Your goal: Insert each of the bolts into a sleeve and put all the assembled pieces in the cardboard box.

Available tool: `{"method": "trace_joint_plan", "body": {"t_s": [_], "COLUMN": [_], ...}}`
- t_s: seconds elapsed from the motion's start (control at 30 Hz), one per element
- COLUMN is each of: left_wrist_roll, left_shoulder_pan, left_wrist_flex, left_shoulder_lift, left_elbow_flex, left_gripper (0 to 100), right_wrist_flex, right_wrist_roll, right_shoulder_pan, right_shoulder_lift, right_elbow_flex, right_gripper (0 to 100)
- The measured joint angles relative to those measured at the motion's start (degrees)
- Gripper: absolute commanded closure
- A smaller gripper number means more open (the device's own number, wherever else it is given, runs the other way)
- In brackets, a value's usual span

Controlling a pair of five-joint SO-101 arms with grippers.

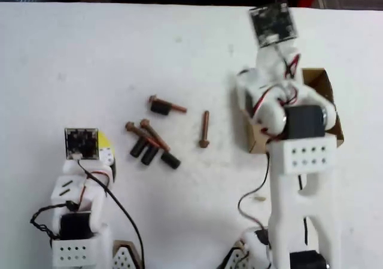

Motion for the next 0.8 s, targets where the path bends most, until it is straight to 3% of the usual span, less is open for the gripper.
{"method": "trace_joint_plan", "body": {"t_s": [0.43,0.6,0.8], "left_wrist_roll": [0.0,0.0,0.0], "left_shoulder_pan": [0.0,0.0,0.0], "left_wrist_flex": [0.0,0.0,0.0], "left_shoulder_lift": [0.0,0.0,0.0], "left_elbow_flex": [0.0,0.0,0.0], "left_gripper": [98,98,98], "right_wrist_flex": [4.7,2.8,-5.4], "right_wrist_roll": [0.3,1.1,7.4], "right_shoulder_pan": [-20.0,-24.4,-26.2], "right_shoulder_lift": [-1.2,-1.2,-1.2], "right_elbow_flex": [8.4,15.5,25.6], "right_gripper": [83.6,83.7,83.7]}}
